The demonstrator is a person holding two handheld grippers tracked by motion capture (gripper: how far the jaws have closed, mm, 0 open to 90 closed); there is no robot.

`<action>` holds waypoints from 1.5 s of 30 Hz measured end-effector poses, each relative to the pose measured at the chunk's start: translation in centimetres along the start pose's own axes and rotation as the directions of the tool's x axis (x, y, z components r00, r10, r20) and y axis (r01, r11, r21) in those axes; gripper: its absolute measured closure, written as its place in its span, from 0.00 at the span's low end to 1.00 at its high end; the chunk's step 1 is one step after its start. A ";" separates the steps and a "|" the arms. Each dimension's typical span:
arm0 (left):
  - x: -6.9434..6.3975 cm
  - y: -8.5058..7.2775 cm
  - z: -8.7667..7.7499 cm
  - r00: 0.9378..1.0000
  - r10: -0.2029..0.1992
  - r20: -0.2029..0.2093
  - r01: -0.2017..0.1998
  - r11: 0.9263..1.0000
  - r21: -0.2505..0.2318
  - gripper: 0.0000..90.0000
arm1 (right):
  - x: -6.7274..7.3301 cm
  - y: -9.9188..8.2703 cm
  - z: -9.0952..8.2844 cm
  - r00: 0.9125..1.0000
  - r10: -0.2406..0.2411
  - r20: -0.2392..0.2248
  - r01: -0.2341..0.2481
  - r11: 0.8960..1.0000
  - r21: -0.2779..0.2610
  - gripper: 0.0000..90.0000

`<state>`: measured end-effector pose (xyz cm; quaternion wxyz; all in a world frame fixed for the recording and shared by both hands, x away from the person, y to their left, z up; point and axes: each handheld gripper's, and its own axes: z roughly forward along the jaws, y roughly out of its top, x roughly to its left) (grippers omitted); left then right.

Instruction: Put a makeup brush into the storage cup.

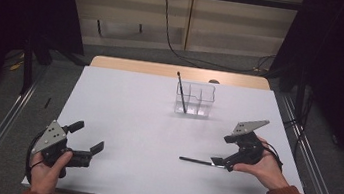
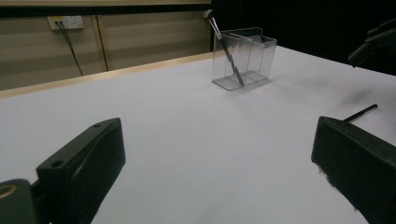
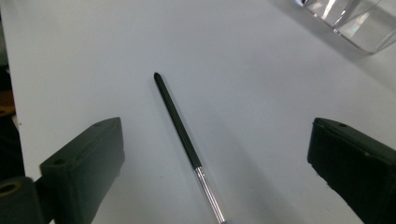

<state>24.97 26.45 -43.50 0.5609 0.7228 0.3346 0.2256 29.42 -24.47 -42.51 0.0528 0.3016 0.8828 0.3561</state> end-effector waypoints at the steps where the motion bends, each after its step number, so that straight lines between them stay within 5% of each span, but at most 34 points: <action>1: 0.0 0.0 0.0 1.000 0.002 -0.001 -0.002 1.000 0.001 0.03 | 0.0 0.1 0.2 1.000 -0.008 0.001 0.008 1.000 0.022 0.04; 5: 0.0 0.0 0.0 1.000 0.006 -0.001 -0.006 1.000 0.005 0.03 | 0.1 0.5 1.0 0.999 -0.045 -0.017 0.047 0.992 0.115 0.13; 9: 0.0 0.0 0.0 1.000 0.008 0.002 -0.008 1.000 0.007 0.03 | 0.1 0.9 1.6 0.996 -0.072 -0.050 0.081 0.974 0.213 0.22; 15: 0.0 0.0 0.1 1.000 0.009 0.001 -0.009 1.000 0.009 0.03 | -0.1 1.2 2.0 0.992 -0.089 -0.095 0.111 0.957 0.268 0.40; 23: 0.0 0.0 0.1 1.000 0.017 0.002 -0.017 1.000 0.016 0.03 | 0.0 1.2 3.4 0.986 -0.126 -0.113 0.159 0.911 0.379 0.52; 34: 0.0 0.0 0.0 1.000 0.017 0.005 -0.017 1.000 0.016 0.03 | 0.6 1.1 4.4 0.969 -0.215 -0.122 0.247 0.857 0.451 0.66; 39: 0.1 0.0 0.1 1.000 0.021 0.004 -0.021 1.000 0.017 0.03 | 0.8 1.1 4.4 0.968 -0.229 -0.106 0.252 0.856 0.451 0.72; 45: 0.1 0.0 0.1 1.000 0.021 0.005 -0.021 1.000 0.016 0.03 | 1.4 1.3 4.6 0.961 -0.257 -0.106 0.276 0.838 0.471 0.82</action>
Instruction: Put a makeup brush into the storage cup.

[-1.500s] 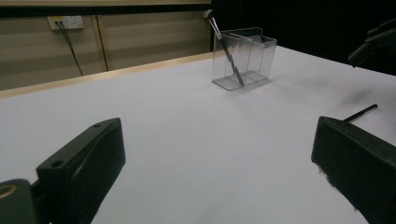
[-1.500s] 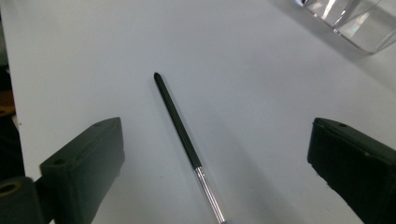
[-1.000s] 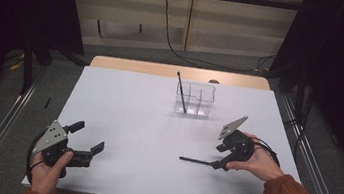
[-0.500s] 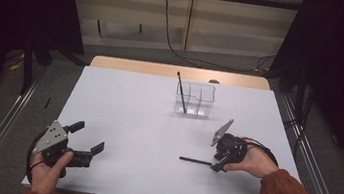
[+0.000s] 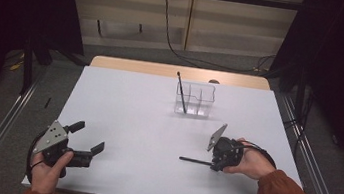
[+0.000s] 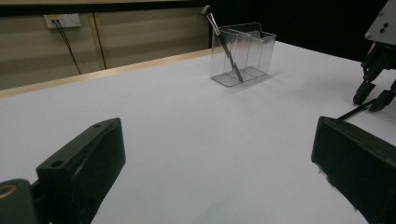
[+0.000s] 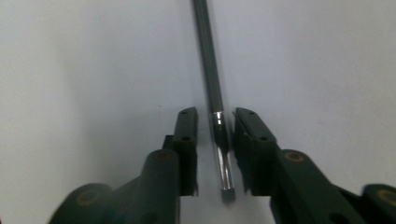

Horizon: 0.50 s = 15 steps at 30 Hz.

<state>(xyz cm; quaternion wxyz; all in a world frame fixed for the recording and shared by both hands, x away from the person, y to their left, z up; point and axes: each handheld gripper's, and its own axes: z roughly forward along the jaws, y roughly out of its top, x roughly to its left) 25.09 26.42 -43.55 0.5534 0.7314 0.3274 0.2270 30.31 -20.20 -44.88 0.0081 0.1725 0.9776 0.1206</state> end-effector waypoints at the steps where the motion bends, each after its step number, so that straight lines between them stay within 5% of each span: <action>1: 0.0 0.0 0.0 1.000 0.001 0.001 -0.001 1.000 0.000 0.03 | 0.0 0.0 0.0 1.000 0.005 -0.002 -0.005 1.000 0.004 0.83; 15: -0.1 0.0 0.1 1.000 0.001 0.003 -0.001 1.000 0.001 0.03 | -0.3 0.2 0.1 0.999 0.030 -0.019 -0.030 0.999 0.014 0.94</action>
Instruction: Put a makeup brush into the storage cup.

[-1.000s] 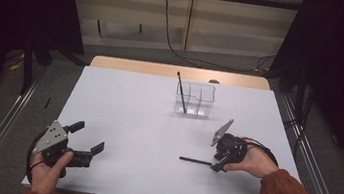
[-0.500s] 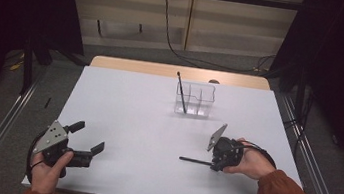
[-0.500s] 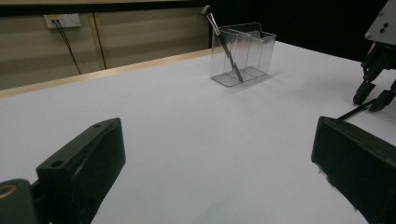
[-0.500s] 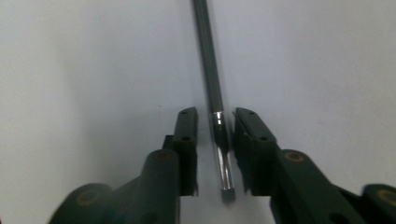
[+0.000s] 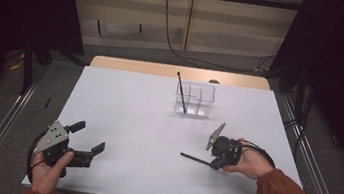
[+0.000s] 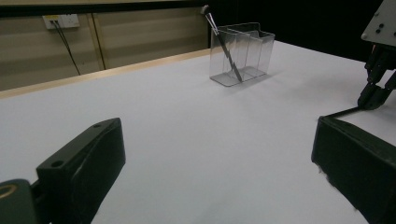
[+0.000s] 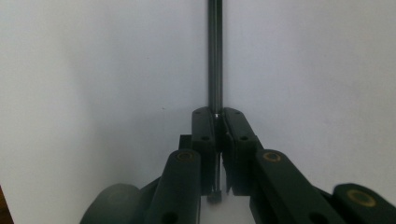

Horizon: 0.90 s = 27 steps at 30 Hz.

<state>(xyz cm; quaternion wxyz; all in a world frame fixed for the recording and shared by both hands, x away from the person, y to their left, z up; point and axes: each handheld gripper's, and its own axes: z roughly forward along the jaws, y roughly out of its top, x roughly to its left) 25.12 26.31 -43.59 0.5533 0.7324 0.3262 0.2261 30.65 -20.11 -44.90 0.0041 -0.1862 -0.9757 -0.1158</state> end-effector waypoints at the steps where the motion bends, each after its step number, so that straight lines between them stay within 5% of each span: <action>1: 0.0 0.0 0.0 1.000 0.000 0.000 0.000 1.000 0.001 0.03 | -0.1 0.0 0.0 1.000 0.003 -0.007 -0.003 1.000 -0.003 0.94; 20: 0.1 0.0 -0.1 1.000 0.000 -0.005 0.000 1.000 -0.001 0.03 | -0.1 -0.5 -1.0 0.998 0.055 -0.022 -0.057 0.993 -0.107 0.94; 27: 0.1 0.0 -0.3 1.000 -0.007 -0.011 0.007 1.000 -0.004 0.03 | 0.1 -1.4 -1.4 0.993 0.109 -0.039 -0.115 0.965 -0.234 0.94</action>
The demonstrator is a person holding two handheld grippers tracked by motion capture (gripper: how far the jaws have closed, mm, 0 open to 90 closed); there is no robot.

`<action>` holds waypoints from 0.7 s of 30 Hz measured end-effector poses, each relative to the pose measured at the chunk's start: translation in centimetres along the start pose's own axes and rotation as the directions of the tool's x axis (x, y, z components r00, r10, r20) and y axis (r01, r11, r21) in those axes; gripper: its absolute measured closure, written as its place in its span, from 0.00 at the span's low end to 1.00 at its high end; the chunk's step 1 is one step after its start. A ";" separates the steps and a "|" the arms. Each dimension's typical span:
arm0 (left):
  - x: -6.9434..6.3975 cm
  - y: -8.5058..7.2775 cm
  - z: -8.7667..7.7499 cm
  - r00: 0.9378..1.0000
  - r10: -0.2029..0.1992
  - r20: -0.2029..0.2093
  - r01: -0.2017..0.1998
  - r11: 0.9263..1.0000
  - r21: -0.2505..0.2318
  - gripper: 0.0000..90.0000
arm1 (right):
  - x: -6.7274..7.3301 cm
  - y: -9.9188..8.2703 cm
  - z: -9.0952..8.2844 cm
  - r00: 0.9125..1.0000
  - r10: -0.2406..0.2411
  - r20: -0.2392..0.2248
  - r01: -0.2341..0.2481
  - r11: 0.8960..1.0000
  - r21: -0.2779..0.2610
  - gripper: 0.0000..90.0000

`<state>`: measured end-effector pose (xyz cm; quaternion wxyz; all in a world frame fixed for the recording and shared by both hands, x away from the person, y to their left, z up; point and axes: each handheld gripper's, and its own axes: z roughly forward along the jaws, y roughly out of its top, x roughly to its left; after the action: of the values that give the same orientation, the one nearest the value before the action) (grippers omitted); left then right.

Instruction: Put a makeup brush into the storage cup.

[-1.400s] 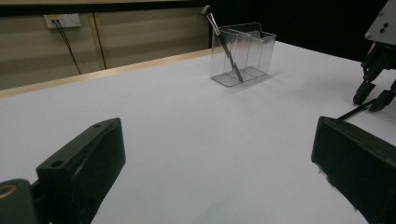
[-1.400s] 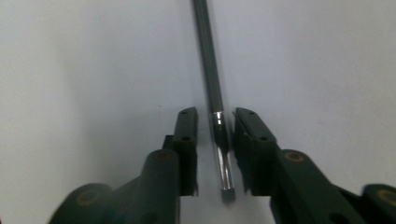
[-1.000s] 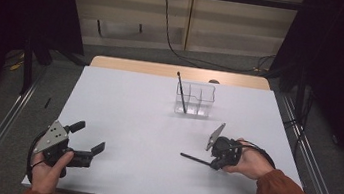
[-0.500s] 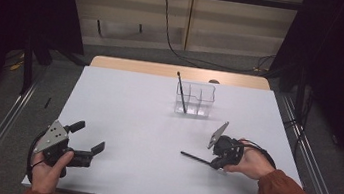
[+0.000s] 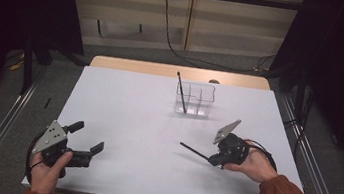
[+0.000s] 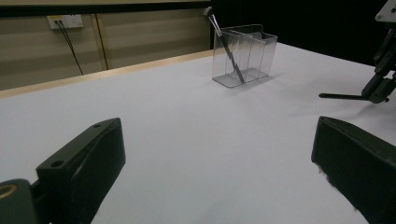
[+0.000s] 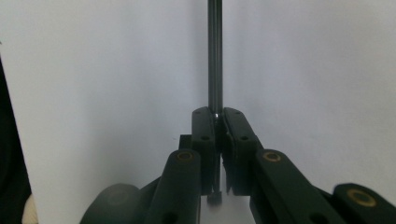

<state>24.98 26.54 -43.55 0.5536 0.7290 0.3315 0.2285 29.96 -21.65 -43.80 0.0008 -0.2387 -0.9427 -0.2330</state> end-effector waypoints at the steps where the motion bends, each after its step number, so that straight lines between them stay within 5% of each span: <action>1: 0.0 0.0 0.0 1.000 -0.001 0.000 0.001 1.000 -0.001 0.03 | 0.0 -0.1 0.0 1.000 0.011 0.005 -0.011 1.000 -0.017 0.94; 6: 0.0 0.0 0.0 1.000 0.002 0.001 -0.002 1.000 0.003 0.03 | -0.1 -0.5 -0.3 0.998 0.055 -0.028 -0.058 0.993 -0.106 0.94; 10: -0.1 0.0 0.1 1.000 0.003 0.003 -0.003 1.000 0.003 0.03 | -0.2 -0.7 -0.7 0.994 0.105 -0.038 -0.110 0.977 -0.184 0.94; 21: -0.2 0.0 0.0 1.000 0.001 0.005 -0.001 1.000 -0.001 0.03 | 0.1 -0.7 -1.3 0.991 0.107 -0.085 -0.130 0.929 -0.347 0.93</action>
<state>24.90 26.40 -43.52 0.5545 0.7296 0.3295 0.2272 29.42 -22.73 -42.95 0.0025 -0.2837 -0.8693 -0.4048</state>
